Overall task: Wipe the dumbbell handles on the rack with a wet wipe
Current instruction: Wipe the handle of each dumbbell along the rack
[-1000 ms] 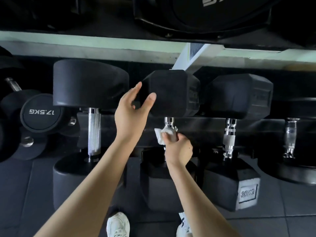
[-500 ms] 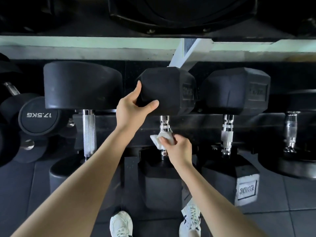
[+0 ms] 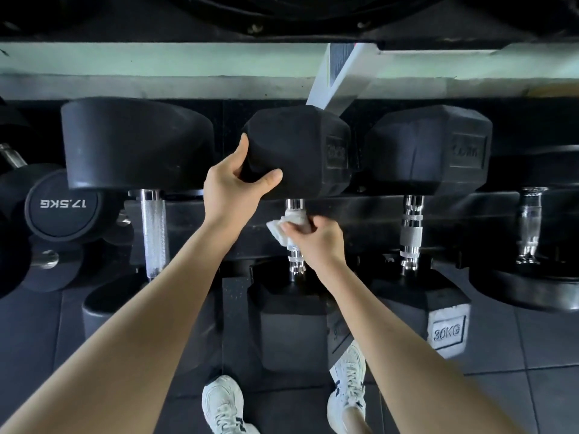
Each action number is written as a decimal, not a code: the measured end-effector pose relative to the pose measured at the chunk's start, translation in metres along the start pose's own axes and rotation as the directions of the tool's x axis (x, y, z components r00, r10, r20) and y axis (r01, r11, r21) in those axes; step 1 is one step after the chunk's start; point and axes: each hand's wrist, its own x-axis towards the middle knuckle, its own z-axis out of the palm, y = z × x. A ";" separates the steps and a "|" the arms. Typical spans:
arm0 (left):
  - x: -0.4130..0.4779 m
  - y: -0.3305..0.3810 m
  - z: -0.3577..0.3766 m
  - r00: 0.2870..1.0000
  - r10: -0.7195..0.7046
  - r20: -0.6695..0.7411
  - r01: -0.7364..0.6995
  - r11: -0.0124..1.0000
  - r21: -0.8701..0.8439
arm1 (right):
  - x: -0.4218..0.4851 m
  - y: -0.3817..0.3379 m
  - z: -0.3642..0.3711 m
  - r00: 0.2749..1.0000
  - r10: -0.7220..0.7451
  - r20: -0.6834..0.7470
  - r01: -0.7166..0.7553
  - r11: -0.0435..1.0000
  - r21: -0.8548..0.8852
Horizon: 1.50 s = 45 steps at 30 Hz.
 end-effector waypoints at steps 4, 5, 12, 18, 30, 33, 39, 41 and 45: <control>-0.001 0.001 0.001 1.000 -0.003 0.004 0.003 1.000 -0.013 | -0.013 0.031 0.004 0.974 0.085 0.212 0.003 0.924 -0.384; -0.001 0.000 0.000 1.000 0.002 0.001 -0.002 1.000 -0.011 | -0.015 0.033 0.006 0.972 0.082 0.219 0.010 0.921 -0.389; 0.001 -0.002 0.000 1.000 0.016 0.003 -0.016 1.000 -0.012 | -0.029 0.021 -0.006 0.983 0.123 0.135 -0.070 0.935 -0.347; -0.001 0.000 0.000 1.000 0.022 0.013 -0.022 0.999 -0.032 | -0.050 0.011 -0.015 0.966 -0.171 -0.196 0.075 0.905 -0.419; -0.001 -0.002 0.001 1.000 0.026 0.012 -0.025 0.999 -0.034 | -0.007 -0.007 0.021 0.976 0.006 -0.220 0.035 0.983 0.180; -0.001 -0.003 0.002 1.000 0.021 0.012 -0.020 0.999 -0.045 | -0.012 0.004 0.023 0.981 -0.013 -0.195 0.045 0.986 0.159; -0.004 0.001 0.002 1.000 0.005 0.009 -0.004 0.999 -0.052 | -0.015 0.020 0.013 0.995 0.035 -0.094 -0.036 0.999 -0.008; -0.003 0.001 0.002 1.000 0.005 0.009 -0.004 0.999 -0.048 | -0.007 0.013 0.012 0.996 0.026 -0.083 -0.026 1.000 0.008; -0.004 0.000 0.002 1.000 0.010 0.008 -0.009 0.999 -0.045 | 0.018 -0.007 0.001 1.000 -0.017 -0.025 0.022 0.968 0.251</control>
